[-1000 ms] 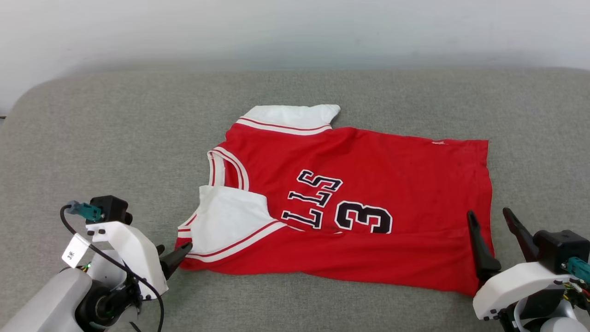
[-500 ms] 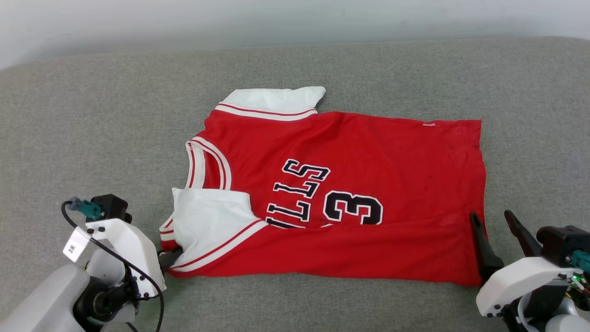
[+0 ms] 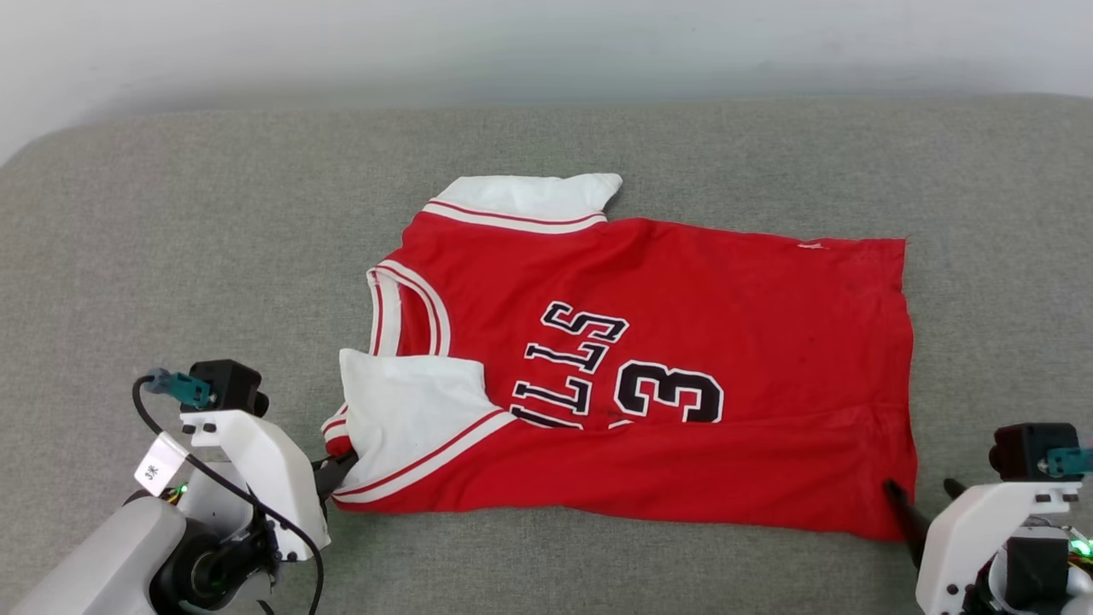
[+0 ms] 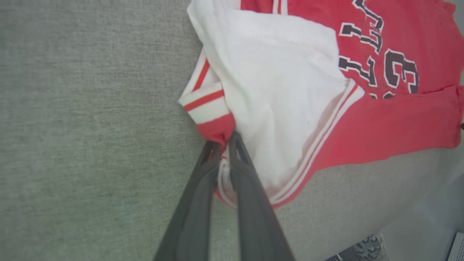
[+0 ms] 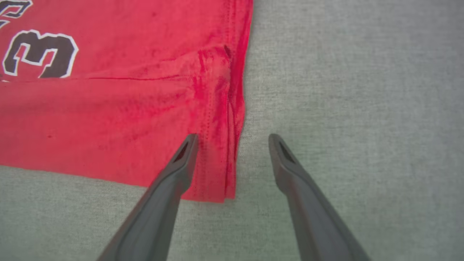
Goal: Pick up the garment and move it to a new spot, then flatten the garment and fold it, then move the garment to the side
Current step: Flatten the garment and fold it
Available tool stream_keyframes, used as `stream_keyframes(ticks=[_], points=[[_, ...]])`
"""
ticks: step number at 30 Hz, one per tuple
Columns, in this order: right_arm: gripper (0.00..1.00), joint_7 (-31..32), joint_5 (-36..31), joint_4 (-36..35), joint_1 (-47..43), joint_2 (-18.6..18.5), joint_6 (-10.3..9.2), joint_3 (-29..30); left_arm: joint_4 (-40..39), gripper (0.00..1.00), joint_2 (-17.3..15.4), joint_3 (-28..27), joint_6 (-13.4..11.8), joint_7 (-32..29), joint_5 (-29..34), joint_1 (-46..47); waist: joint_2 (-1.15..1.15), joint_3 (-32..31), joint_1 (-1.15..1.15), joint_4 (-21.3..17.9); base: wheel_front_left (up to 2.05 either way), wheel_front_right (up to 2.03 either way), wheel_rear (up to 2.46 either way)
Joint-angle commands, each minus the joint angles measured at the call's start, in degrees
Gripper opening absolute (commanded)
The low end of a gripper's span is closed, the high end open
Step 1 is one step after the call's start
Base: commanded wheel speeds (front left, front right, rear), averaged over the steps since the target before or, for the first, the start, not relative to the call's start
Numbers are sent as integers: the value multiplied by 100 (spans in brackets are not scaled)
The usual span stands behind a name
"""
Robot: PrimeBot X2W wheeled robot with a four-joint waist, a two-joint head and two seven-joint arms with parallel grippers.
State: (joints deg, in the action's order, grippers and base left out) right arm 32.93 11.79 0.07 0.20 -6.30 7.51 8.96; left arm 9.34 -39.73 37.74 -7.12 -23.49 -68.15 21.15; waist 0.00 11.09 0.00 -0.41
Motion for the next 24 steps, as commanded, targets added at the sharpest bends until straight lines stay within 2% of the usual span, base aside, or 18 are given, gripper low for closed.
stream_keyframes(ticks=[1,8,9,10,16,24], points=[[100,143,71,71,119,-68,-4,-74,-121,0,-40,-34,-32,16,46,-48,0,57,0,42,0,0,0],[100,840,350,743,333,-126,-2,-445,-329,0,-73,-49,-103,15,92,61,0,231,0,131,0,0,0],[22,937,404,805,341,-120,3,-501,-343,0,-78,-49,-110,20,94,61,0,247,0,135,0,0,0],[0,1001,461,844,348,-108,5,-537,-353,0,-83,-51,-118,24,88,59,0,262,0,138,0,0,0],[0,1011,560,816,478,-248,-3,-537,-387,0,-98,-70,-191,101,99,-72,0,224,0,135,0,0,0],[0,976,632,634,281,-511,-4,-680,-517,0,-164,-62,-415,194,3,-519,0,-254,0,183,0,0,0]])
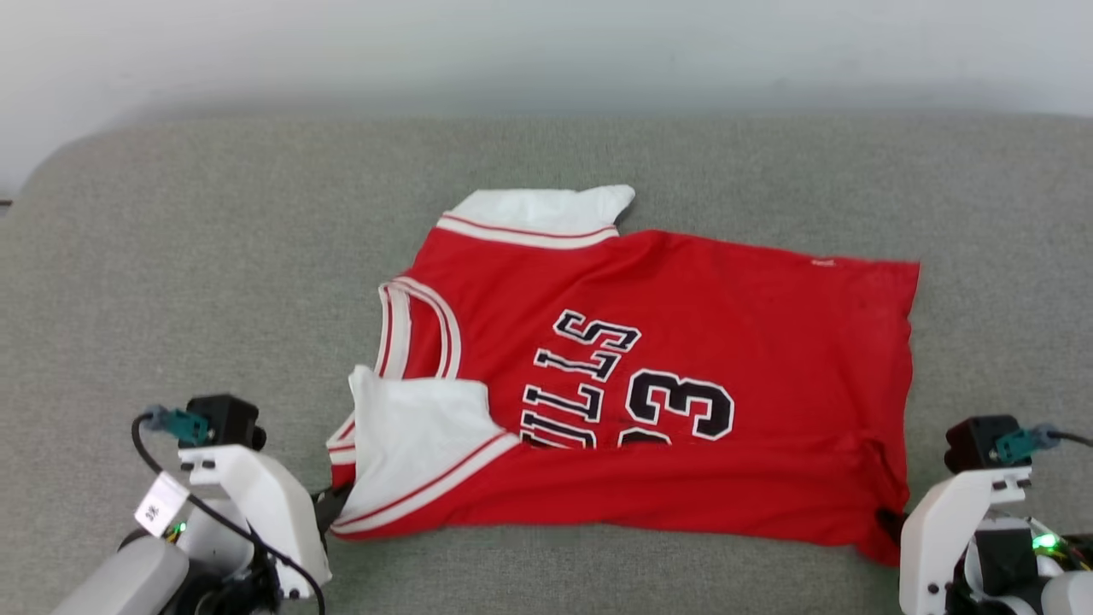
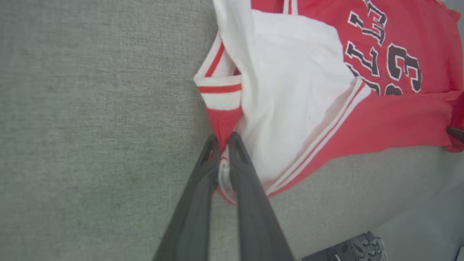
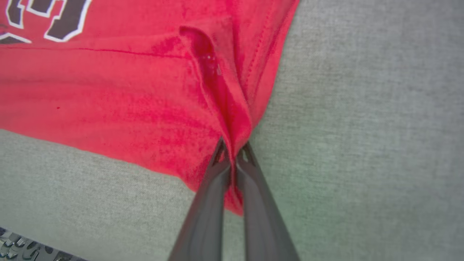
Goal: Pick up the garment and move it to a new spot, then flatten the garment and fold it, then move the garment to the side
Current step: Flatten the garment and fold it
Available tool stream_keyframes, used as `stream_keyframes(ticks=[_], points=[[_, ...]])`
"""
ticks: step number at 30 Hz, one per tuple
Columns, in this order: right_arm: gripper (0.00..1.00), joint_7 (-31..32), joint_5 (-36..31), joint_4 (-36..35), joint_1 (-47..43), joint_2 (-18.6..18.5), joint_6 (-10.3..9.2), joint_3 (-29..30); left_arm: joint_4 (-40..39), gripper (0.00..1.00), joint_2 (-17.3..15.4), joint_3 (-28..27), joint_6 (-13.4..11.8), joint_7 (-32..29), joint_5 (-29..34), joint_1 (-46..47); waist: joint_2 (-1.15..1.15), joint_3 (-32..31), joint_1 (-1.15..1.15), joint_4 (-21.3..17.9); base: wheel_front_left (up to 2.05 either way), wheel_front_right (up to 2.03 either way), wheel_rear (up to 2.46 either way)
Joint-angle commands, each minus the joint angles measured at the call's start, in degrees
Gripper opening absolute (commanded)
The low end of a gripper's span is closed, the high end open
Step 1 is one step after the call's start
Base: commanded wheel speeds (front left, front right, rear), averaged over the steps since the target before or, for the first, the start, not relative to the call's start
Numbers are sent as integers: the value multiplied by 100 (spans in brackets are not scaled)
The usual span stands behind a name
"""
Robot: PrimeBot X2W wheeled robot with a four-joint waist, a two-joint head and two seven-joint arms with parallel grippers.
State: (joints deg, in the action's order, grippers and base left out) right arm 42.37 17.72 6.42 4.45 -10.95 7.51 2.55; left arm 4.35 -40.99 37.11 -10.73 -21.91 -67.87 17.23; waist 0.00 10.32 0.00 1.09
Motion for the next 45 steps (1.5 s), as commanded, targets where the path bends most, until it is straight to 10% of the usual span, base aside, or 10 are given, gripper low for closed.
stream_keyframes(ticks=[1,23,24,25,26,27,45], points=[[0,27,41,-38,-184,-85,-3,-63,-42,0,-64,3,-82,42,-40,-204,0,-249,0,41,0,0,0],[0,515,376,-1003,-1692,-221,-4,104,-713,0,-261,-36,-715,387,-431,-1825,0,-1016,0,227,0,0,0],[18,453,373,-997,-1718,-158,-4,127,-664,0,-192,-42,-690,426,-438,-1772,0,-999,0,234,0,0,0],[69,365,350,-982,-1739,-111,-4,138,-620,27,-150,-12,-649,426,-418,-1726,0,-979,0,239,0,0,0],[100,246,315,-963,-1747,-76,-3,143,-564,67,-100,5,-627,439,-375,-1657,0,-964,0,241,0,0,0],[100,118,303,-947,-1747,-34,-4,136,-511,100,-40,2,-583,492,-352,-1587,0,-953,0,244,0,0,0],[100,-3583,-872,-1123,-1007,686,-3,590,-159,100,457,-365,-444,2771,1206,-410,0,-757,0,-38,0,0,0]])
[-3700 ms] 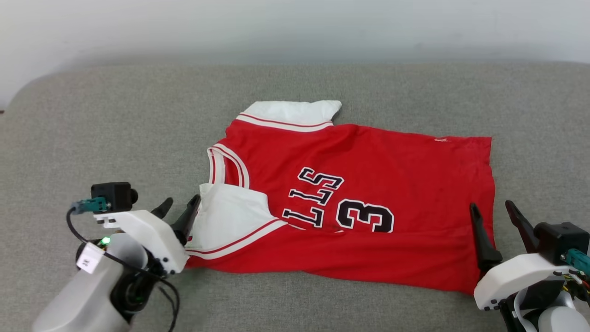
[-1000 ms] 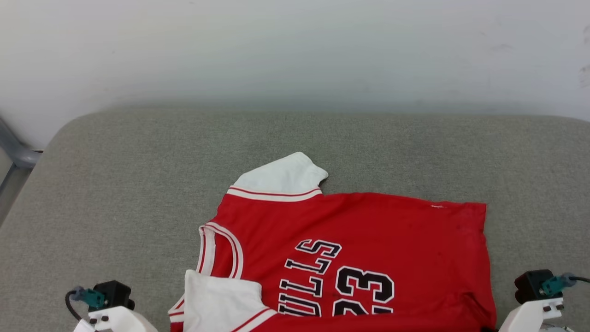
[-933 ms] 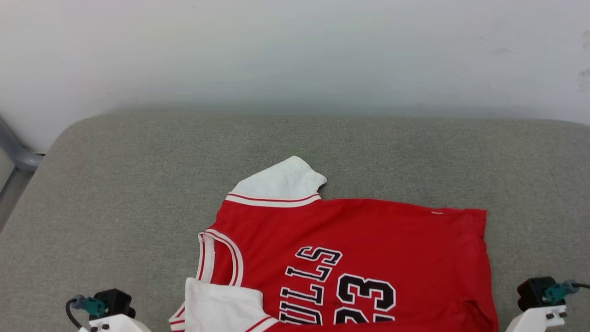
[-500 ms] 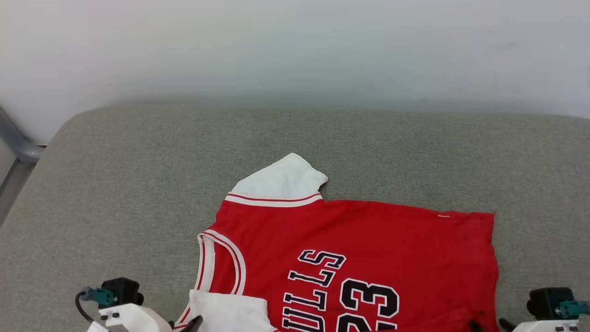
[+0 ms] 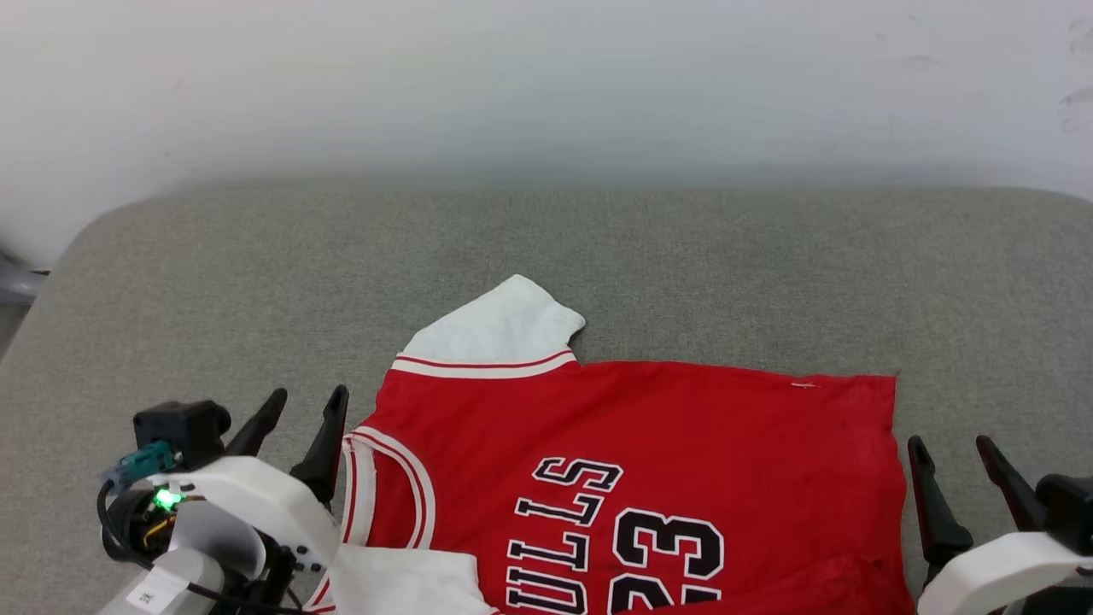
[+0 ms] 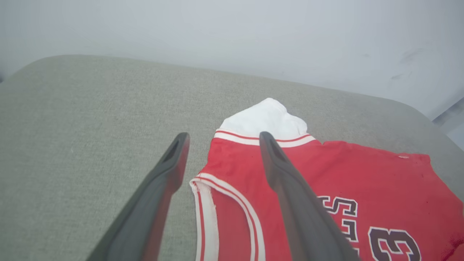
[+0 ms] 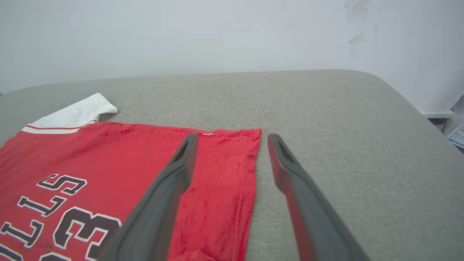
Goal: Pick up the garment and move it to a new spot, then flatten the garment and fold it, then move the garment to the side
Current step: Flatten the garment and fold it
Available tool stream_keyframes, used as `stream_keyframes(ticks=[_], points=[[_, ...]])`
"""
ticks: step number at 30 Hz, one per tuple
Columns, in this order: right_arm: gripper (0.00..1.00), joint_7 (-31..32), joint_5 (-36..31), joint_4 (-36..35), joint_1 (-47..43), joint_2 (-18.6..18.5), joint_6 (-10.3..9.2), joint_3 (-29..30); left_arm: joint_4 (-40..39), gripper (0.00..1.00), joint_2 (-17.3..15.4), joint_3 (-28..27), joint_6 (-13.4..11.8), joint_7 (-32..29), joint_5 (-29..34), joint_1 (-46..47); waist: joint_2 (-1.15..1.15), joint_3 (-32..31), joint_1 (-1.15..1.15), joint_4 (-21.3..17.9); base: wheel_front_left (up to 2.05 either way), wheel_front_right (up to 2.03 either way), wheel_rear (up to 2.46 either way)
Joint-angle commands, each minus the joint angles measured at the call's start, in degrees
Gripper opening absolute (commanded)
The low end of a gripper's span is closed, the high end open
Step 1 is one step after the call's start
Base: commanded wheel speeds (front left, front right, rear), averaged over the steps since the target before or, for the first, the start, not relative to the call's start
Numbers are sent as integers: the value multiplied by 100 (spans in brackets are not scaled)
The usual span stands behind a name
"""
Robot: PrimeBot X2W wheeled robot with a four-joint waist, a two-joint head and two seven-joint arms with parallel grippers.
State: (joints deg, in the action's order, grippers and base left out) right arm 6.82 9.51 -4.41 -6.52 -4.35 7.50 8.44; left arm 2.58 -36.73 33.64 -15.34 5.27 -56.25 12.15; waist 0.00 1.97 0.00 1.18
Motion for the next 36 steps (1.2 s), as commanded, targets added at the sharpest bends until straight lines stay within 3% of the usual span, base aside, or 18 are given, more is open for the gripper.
stream_keyframes(ticks=[1,8,15,21,27,36], points=[[100,-52,-89,-66,141,51,-2,3,33,100,64,-27,24,173,126,170,0,160,0,-76,0,0,0],[100,-206,-294,-457,629,140,-2,-86,189,100,219,-112,247,599,517,999,0,993,0,-287,0,0,0],[100,-250,-245,-630,1102,151,-2,-261,615,100,288,-61,699,366,602,2055,0,1666,0,-588,0,0,0],[100,-273,-186,-534,1292,152,-3,-362,1302,100,248,77,1335,-655,224,2946,0,1918,0,-859,0,0,0],[100,-350,-71,-430,1396,152,-2,-446,1987,100,95,267,1885,-2206,-320,3741,0,2151,0,-1130,0,0,0],[100,-539,149,-167,1485,152,-2,-597,2677,100,-179,635,2136,-4128,-771,4427,0,2420,0,-1488,0,0,0]])
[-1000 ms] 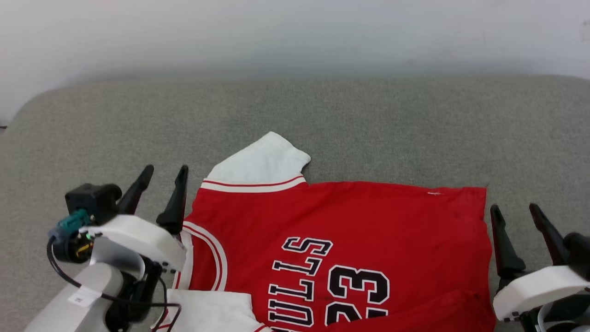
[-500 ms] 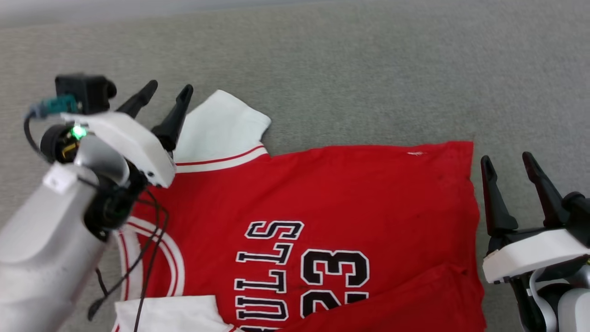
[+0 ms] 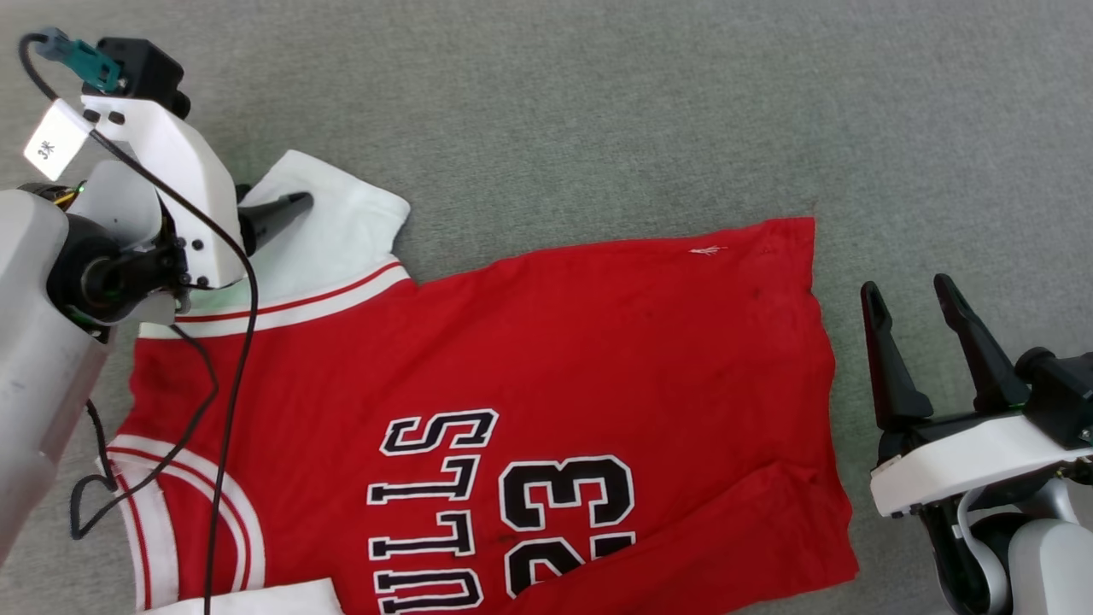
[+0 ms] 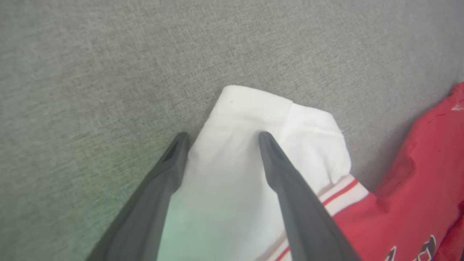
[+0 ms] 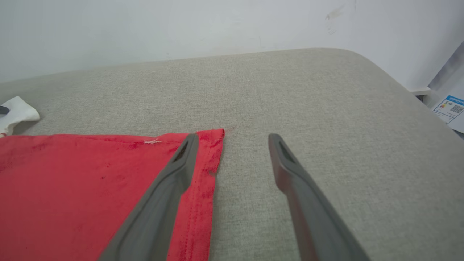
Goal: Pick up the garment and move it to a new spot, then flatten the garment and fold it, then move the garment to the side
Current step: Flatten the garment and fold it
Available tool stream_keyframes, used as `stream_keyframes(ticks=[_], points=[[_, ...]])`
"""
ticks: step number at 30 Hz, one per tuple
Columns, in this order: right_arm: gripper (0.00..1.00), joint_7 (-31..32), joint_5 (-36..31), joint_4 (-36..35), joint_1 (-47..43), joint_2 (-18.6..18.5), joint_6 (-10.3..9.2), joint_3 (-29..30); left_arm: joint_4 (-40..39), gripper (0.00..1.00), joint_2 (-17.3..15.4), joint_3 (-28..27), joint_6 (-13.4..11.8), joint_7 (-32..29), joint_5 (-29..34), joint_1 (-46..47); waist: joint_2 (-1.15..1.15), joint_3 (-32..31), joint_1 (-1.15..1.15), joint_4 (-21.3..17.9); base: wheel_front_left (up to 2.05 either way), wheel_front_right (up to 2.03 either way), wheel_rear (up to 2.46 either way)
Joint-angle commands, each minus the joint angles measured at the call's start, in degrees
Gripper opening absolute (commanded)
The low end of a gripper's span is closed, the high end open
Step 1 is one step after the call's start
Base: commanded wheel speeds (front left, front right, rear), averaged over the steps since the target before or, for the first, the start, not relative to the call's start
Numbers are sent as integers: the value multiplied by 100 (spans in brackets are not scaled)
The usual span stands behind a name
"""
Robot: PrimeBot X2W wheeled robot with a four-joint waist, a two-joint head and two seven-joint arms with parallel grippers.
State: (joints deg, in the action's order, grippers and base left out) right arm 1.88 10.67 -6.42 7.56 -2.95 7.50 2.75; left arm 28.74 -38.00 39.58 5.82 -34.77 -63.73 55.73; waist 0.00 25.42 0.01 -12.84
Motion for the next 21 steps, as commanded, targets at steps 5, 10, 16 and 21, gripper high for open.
stream_keyframes(ticks=[5,10,16,21], points=[[100,-115,153,158,110,13,-3,-55,421,100,-16,351,-9,-885,-75,33,0,178,-1,-196,0,0,0],[100,-98,253,225,137,13,-2,-81,606,0,136,538,-63,-1156,-62,-51,0,225,-1,-238,0,0,0],[100,199,472,485,272,9,-2,-132,718,0,198,462,-12,-724,62,105,0,140,-1,-196,0,0,0],[100,710,457,1075,662,10,-2,-67,585,0,144,324,21,-369,106,244,0,-48,-1,-35,0,0,0]])
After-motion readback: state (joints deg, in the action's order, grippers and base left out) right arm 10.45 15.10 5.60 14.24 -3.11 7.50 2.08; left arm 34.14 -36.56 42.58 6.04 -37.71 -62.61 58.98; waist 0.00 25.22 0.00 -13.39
